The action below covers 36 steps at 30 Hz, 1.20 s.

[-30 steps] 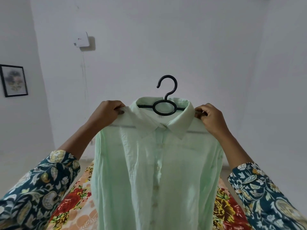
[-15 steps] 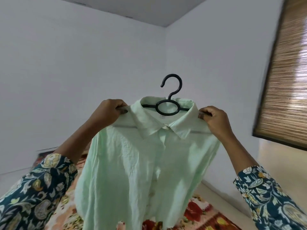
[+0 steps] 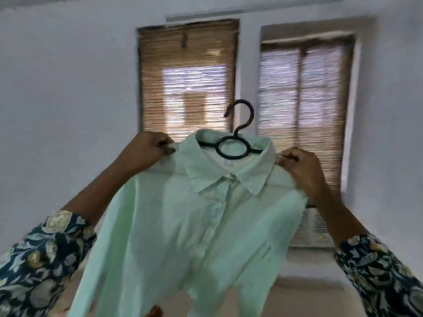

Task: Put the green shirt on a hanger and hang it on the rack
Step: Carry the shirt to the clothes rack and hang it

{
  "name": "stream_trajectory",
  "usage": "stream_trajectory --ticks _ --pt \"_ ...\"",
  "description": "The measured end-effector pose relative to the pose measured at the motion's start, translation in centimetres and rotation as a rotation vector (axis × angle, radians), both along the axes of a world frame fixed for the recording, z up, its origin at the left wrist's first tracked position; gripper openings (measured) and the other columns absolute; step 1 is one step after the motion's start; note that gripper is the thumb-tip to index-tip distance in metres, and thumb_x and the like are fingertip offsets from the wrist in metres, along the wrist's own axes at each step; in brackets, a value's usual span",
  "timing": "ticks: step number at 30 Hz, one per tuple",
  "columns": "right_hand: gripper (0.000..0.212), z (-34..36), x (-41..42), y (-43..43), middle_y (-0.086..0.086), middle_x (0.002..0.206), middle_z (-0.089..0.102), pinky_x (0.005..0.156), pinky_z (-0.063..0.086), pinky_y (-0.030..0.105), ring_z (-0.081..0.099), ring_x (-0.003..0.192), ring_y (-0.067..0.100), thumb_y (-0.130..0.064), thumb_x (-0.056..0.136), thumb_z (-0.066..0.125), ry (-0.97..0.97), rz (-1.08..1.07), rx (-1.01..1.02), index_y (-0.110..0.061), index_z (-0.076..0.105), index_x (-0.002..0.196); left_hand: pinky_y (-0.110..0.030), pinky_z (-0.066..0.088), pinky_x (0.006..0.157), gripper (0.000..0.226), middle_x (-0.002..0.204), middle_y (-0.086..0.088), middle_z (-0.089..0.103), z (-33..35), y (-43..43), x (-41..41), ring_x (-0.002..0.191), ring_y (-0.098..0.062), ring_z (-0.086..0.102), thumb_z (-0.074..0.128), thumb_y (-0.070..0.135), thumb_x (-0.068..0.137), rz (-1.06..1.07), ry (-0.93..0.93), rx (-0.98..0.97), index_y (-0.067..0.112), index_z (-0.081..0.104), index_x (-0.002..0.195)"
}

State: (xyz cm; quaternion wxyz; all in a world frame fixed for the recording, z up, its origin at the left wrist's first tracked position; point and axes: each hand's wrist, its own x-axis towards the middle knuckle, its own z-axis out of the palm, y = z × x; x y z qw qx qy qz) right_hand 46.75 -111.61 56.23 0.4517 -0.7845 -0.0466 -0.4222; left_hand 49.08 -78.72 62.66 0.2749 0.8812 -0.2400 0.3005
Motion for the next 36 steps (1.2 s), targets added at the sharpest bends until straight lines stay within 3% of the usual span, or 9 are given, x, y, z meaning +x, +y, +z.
stream_trajectory --ticks 5,10,14,17,21,24,28,33,36 --pt "0.005 0.8 -8.6 -18.4 -0.008 0.07 0.061 0.053 0.038 0.004 0.054 0.057 -0.006 -0.011 0.079 0.071 0.022 -0.236 0.01 -0.014 0.068 0.081 -0.022 0.038 0.06 0.009 0.081 -0.008 0.064 -0.6 -20.2 0.2 0.082 -0.021 0.058 0.064 0.015 0.086 -0.229 -0.018 -0.009 0.011 0.07 0.088" --pt "0.005 1.1 -17.2 -34.9 -0.005 0.069 0.061 0.064 0.04 0.021 0.052 0.064 0.009 -0.009 0.08 0.07 0.054 -0.455 0.003 -0.013 0.066 0.08 -0.022 0.037 0.074 0.017 0.104 -0.015 0.071 -1.0 -39.9 -1.2 0.099 -0.026 0.062 0.063 0.013 0.087 -0.452 0.005 -0.05 0.006 0.072 0.1" --pt "0.007 1.3 -22.9 -45.0 -0.005 0.074 0.059 0.055 0.036 0.007 0.05 0.064 0.008 -0.01 0.082 0.067 0.07 -0.64 -0.024 -0.013 0.066 0.089 -0.022 0.039 0.065 0.016 0.098 -0.016 0.071 -0.9 -53.3 -2.6 0.086 -0.019 0.059 0.063 0.015 0.087 -0.601 0.041 -0.024 0.007 0.072 0.098" --pt "0.008 1.1 -26.6 -51.3 0.0 0.079 0.06 0.057 0.037 0.011 0.051 0.071 0.014 -0.012 0.083 0.066 0.084 -0.776 -0.012 -0.01 0.067 0.091 -0.013 0.035 0.058 0.015 0.084 -0.013 0.067 -1.0 -61.9 -3.9 0.08 -0.016 0.057 0.065 0.012 0.085 -0.724 0.034 -0.007 0.004 0.072 0.096" --pt "0.014 1.1 -32.4 -60.2 0.01 0.078 0.06 0.068 0.038 0.031 0.05 0.074 0.02 -0.011 0.083 0.066 0.122 -0.961 0.002 0.003 0.065 0.086 -0.005 0.034 0.052 0.015 0.077 -0.008 0.061 -1.1 -75.5 -6.0 0.063 -0.005 0.053 0.066 0.013 0.085 -0.912 0.037 0.01 0.001 0.071 0.093" --pt "0.007 1.7 -36.5 -65.0 0.008 0.078 0.059 0.067 0.037 0.03 0.051 0.076 0.021 -0.01 0.084 0.065 0.129 -1.119 -0.038 -0.004 0.065 0.081 -0.009 0.036 0.062 0.018 0.084 -0.009 0.067 -0.7 -84.3 -8.0 0.08 -0.019 0.06 0.066 0.016 0.084 -1.066 0.038 0.032 0.003 0.072 0.096" --pt "0.009 1.5 -42.3 -71.1 0.01 0.085 0.061 0.056 0.037 0.01 0.051 0.078 0.018 -0.009 0.086 0.063 0.149 -1.332 -0.07 -0.003 0.068 0.09 -0.017 0.039 0.063 0.017 0.089 -0.008 0.067 -0.4 -95.8 -12.4 0.083 -0.021 0.059 0.065 0.017 0.085 -1.246 0.071 0.065 0.005 0.071 0.095" --pt "0.013 0.3 -50.8 -78.5 0.018 0.089 0.066 0.058 0.031 0.022 0.059 0.085 0.028 -0.007 0.086 0.062 0.171 -1.534 -0.08 0.004 0.066 0.091 -0.021 0.036 0.057 0.02 0.085 -0.014 0.067 -0.8 -109.1 -19.7 0.076 -0.021 0.057 0.068 0.019 0.083 -1.446 0.066 0.069 0.002 0.07 0.094" --pt "0.014 -0.2 -56.5 -83.1 0.019 0.1 0.069 0.072 0.04 0.027 0.06 0.09 0.025 -0.006 0.087 0.061 0.172 -1.632 -0.091 0.004 0.066 0.094 -0.023 0.034 0.056 0.015 0.084 -0.014 0.065 -1.1 -116.4 -25.5 0.076 -0.018 0.054 0.068 0.017 0.083 -1.541 0.044 0.085 0.004 0.07 0.091"
